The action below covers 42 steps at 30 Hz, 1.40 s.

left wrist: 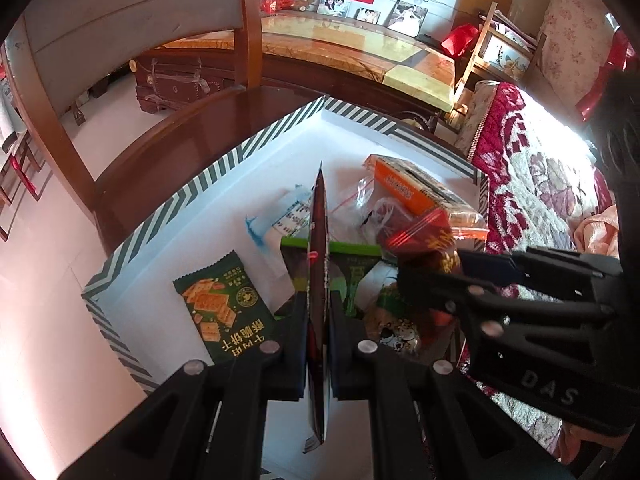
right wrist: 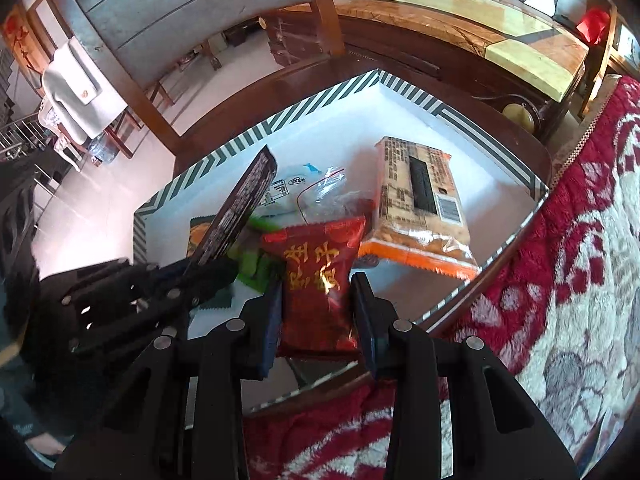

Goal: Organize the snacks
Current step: 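Open both grippers to drop the coffee stick and candy packet into the box, then move both grippers back over the remaining snacks on the bedspread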

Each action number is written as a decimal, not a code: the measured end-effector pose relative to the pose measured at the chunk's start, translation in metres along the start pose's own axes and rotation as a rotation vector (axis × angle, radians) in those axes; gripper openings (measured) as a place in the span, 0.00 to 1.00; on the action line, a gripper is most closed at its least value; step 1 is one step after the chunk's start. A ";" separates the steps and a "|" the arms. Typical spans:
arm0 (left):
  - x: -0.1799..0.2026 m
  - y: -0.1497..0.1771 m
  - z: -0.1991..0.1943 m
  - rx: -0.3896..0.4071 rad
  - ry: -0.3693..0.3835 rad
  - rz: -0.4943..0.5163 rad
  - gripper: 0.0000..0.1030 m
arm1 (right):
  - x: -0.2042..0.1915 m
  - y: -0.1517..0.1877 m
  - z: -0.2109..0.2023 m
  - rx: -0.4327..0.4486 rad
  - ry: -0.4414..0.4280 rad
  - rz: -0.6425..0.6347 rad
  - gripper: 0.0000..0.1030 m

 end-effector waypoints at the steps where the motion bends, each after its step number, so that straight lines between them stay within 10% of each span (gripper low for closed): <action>1: -0.001 0.000 0.000 0.000 -0.002 0.001 0.09 | 0.000 -0.003 0.003 -0.001 -0.002 0.000 0.31; 14: -0.009 -0.001 0.002 0.004 -0.045 -0.032 0.17 | 0.002 -0.009 0.009 0.003 0.001 0.023 0.39; 18: -0.010 -0.004 -0.004 0.031 -0.036 -0.050 0.59 | -0.001 -0.020 -0.007 0.062 0.000 0.021 0.45; 22: -0.009 -0.010 -0.018 0.097 -0.017 -0.053 0.73 | -0.005 -0.021 -0.025 0.102 0.011 0.019 0.45; 42: 0.068 0.025 -0.052 0.142 0.045 0.111 0.84 | 0.041 0.078 -0.107 0.197 0.149 0.198 0.45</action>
Point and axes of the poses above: each gripper's, at about its wrist camera, not at the fingertips, and z roughly the way its jaws point, x to its right, y to its underside, the point moved 10 cm from there along z, roughly the way its jaws point, and after that the axes turned 14 degrees about -z, right-handed, at the moved point
